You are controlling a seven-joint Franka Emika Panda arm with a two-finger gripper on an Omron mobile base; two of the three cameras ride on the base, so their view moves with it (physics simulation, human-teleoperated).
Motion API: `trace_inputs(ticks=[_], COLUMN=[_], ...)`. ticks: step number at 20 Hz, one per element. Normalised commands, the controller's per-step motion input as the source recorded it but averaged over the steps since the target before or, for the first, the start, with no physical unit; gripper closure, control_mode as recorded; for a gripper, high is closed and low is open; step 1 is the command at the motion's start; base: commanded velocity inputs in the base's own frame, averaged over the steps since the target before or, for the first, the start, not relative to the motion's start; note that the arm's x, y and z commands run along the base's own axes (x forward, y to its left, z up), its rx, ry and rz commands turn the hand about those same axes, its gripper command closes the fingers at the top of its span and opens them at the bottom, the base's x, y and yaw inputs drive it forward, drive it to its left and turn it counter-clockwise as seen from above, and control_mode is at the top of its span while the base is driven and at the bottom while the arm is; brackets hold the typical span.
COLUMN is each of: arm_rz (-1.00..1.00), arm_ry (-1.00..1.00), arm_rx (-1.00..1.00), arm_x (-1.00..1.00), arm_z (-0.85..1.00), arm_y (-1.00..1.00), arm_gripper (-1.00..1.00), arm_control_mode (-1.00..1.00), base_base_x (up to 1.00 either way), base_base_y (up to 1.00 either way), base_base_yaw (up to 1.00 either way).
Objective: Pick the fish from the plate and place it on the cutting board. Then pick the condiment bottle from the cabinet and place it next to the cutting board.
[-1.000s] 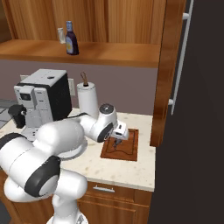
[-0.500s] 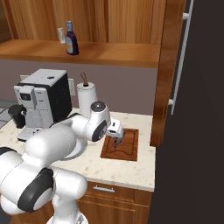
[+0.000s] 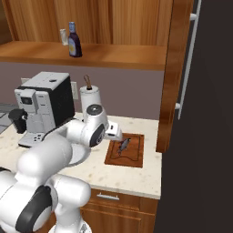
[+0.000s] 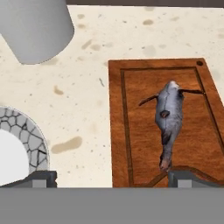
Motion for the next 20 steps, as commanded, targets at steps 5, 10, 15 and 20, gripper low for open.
trace_inputs(ticks=[5,10,15,20], arm_rz=[0.11,0.16,0.18,0.19], arm_ry=[-0.01,0.00,0.00,0.00], arm_rx=[0.00,0.00,0.00,0.00], arm_x=[-0.09,-0.07,-0.06,-0.06], arm_z=[0.08,0.09,0.09,0.10], arm_y=[0.21,0.24,0.29,0.33], arm_gripper=[-1.00,-1.00,-1.00,-1.00], arm_control_mode=[-1.00,-1.00,-1.00,-1.00], base_base_x=[0.00,0.00,0.00,0.00], base_base_y=[0.00,0.00,0.00,0.00], base_base_yaw=[0.00,0.00,0.00,0.00])
